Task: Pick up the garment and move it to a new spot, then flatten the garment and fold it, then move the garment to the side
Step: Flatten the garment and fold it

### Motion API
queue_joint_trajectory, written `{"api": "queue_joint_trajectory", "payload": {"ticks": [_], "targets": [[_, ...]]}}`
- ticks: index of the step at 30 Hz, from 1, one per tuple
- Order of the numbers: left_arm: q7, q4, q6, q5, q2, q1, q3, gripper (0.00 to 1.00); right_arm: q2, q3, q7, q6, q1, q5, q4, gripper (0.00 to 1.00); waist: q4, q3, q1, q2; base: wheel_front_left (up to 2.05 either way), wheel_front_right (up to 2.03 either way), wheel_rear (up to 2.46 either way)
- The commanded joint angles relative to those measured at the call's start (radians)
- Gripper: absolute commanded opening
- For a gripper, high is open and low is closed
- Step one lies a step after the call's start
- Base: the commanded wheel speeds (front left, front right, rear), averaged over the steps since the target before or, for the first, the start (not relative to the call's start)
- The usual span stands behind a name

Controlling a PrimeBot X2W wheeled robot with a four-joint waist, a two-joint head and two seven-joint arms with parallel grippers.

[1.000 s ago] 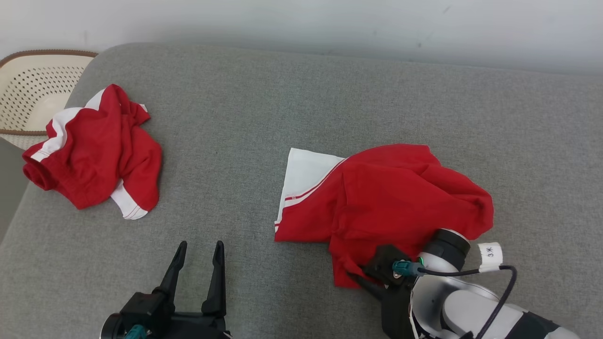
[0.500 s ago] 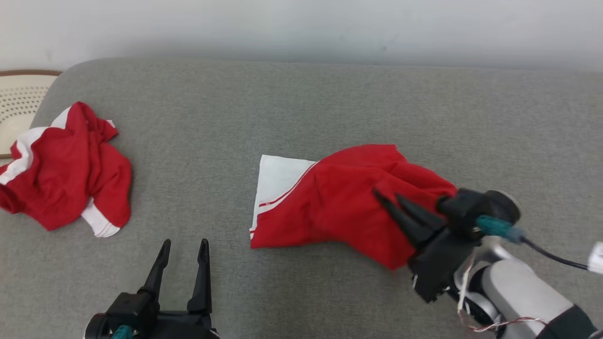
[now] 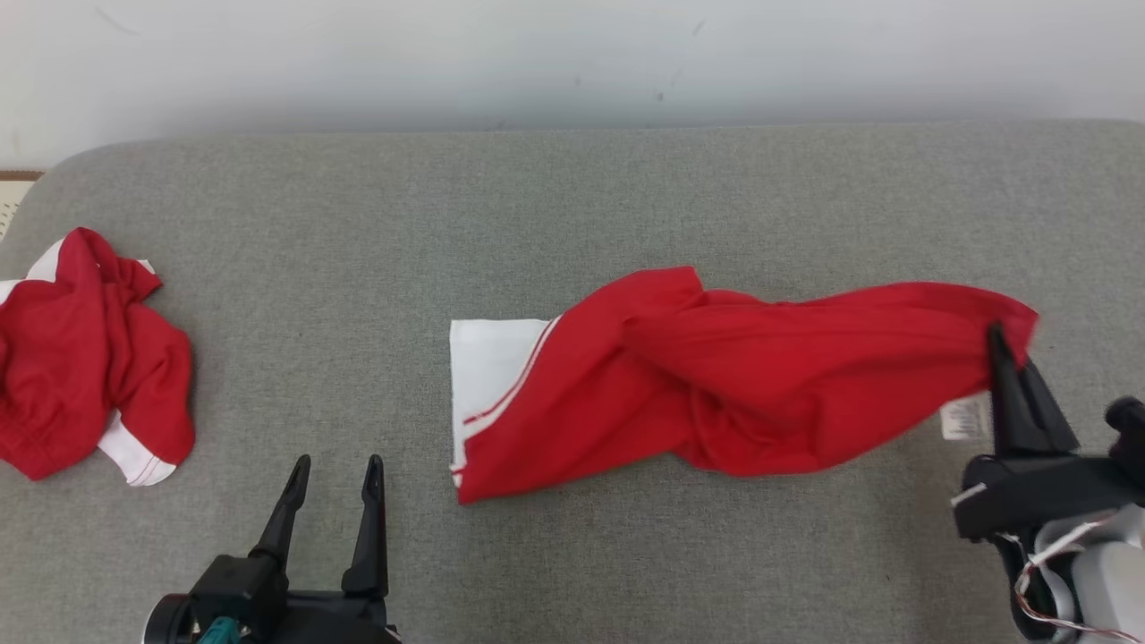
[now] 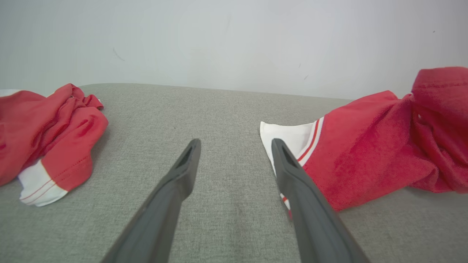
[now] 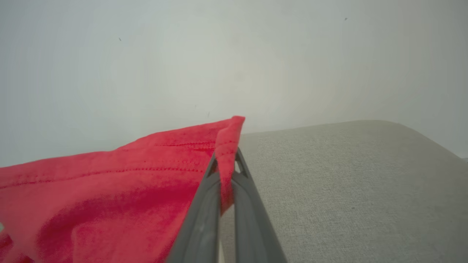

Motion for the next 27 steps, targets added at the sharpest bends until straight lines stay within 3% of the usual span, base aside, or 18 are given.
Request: {"api": "queue_joint_trajectory", "payload": {"ticks": [1, 7, 14, 16, 17, 21, 27], "targets": [[0.001, 0.003, 0.002, 0.002, 0.009, -0.001, 0.001, 1.0, 0.017, -0.051, -0.024, 0.0, 0.018, -0.01, 0.027, 0.0, -0.004, 0.002, 0.0, 0.0, 0.0, 0.0, 0.0], [0.007, 0.003, 0.002, 0.003, 0.014, -0.007, -0.007, 1.0, 0.057, -0.213, -0.076, 0.0, 0.019, 0.002, 0.183, 0.0, -0.007, 0.006, 0.0, 0.0, 0.0, 0.0, 0.0], [0.011, 0.001, 0.004, -0.001, 0.018, -0.014, -0.014, 1.0, 0.08, -0.272, -0.098, 0.0, -0.011, 0.022, 0.381, 0.0, -0.007, 0.011, 0.0, 0.0, 0.0, 0.0, 0.0], [0.011, 0.003, 0.005, -0.003, 0.019, -0.013, -0.014, 1.0, 0.09, -0.269, -0.101, 0.0, -0.018, 0.038, 0.426, 0.62, -0.008, 0.009, 0.0, 0.0, 0.0, 0.0, 0.0], [0.011, 0.004, 0.006, -0.005, 0.02, -0.012, -0.015, 1.0, 0.086, -0.266, -0.102, 0.0, -0.024, 0.039, 0.44, 1.0, -0.009, 0.008, 0.0, 0.0, 0.0, 0.0, 0.0], [0.013, 0.004, 0.008, -0.009, 0.027, -0.002, -0.013, 1.0, 0.078, -0.281, -0.104, 0.0, -0.013, 0.054, 0.464, 1.0, -0.015, -0.011, 0.0, 0.0, 0.0, 0.0, 0.0], [0.018, -0.007, 0.016, -0.016, 0.037, 0.015, -0.006, 1.0, 0.08, -0.343, -0.104, 0.0, 0.036, 0.011, 0.346, 1.0, -0.028, -0.035, 0.0, 0.0, 0.0, 0.0, 0.0]]}}
